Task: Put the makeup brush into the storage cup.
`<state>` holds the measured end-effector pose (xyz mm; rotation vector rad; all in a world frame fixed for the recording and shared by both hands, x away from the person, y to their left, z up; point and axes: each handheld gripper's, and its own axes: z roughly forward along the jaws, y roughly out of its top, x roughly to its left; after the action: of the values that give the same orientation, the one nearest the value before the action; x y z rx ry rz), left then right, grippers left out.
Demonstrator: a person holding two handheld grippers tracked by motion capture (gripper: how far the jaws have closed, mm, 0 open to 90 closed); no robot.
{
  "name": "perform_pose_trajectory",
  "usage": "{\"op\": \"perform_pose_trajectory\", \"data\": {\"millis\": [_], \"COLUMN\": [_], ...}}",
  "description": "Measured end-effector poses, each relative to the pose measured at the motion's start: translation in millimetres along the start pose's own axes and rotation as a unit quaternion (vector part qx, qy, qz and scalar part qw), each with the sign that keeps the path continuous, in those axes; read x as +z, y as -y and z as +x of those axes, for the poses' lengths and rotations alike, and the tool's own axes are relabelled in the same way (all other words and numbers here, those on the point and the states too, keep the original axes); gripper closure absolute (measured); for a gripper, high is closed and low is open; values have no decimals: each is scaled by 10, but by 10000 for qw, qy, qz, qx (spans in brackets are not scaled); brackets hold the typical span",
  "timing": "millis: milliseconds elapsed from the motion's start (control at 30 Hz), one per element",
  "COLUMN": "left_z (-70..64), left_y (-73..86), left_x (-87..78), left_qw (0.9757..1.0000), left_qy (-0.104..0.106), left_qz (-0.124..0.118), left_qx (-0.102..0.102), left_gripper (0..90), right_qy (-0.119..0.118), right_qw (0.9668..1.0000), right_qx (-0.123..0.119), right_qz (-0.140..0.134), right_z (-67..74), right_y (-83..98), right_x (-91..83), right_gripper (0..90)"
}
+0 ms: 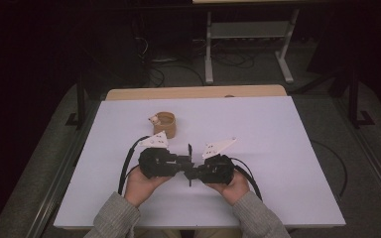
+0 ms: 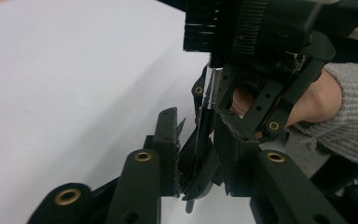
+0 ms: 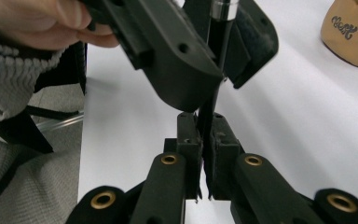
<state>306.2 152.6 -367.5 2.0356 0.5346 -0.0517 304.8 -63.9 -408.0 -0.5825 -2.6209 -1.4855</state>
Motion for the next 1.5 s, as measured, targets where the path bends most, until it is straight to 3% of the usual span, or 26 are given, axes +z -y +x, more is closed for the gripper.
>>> {"op": "perform_pose_trajectory", "data": {"millis": [33, 133, 300, 333, 367, 400, 467, 567, 767, 800, 1100, 1500], "left_z": [0, 18, -31, -36, -35, -28, -16, -5, -2, 3, 28, 143], "left_y": [0, -5, -20, -26, -30, -32, -38, -39, -39, -47, -66, -100], "left_x": [5, 14, 35, 26, 20, 9, -10, -41, -87, -111, -189, -161], "left_qw": [10000, 9998, 9998, 9997, 9997, 9998, 9997, 9997, 9995, 9991, 9989, 9987], "left_qy": [49, 164, 58, -2, -24, -27, -75, -138, -195, -245, -290, -362], "left_qz": [-3, 79, 110, 137, 120, 111, 103, 128, 171, 219, 256, 349], "left_qx": [-66, -16, 161, 206, 211, 183, 206, 181, 181, 255, 271, 128], "left_gripper": [728, 796, 852, 853, 854, 854, 854, 855, 855, 855, 855, 855], "right_qy": [7, 53, -29, -6, 81, 198, 205, 258, 285, 324, 604, 905], "right_qw": [10000, 9998, 9998, 9998, 9998, 9996, 9996, 9994, 9994, 9993, 9973, 9939], "right_qx": [-17, -111, -83, -72, -67, -77, -65, -41, 33, 71, 407, 620], "right_qz": [30, 161, 202, 199, 172, 171, 197, 216, 178, 152, 20, -117], "right_z": [1, 14, 5, 8, 13, 13, 5, -3, -21, -33, -136, -172], "right_y": [0, 2, 16, 16, 14, 14, 25, 40, 86, 110, 278, 473], "right_x": [2, 16, 14, 9, 2, -4, -18, -47, -114, -150, -407, -713], "right_gripper": [851, 850, 840, 798, 690, 656, 609, 553, 522, 503, 432, 366]}}
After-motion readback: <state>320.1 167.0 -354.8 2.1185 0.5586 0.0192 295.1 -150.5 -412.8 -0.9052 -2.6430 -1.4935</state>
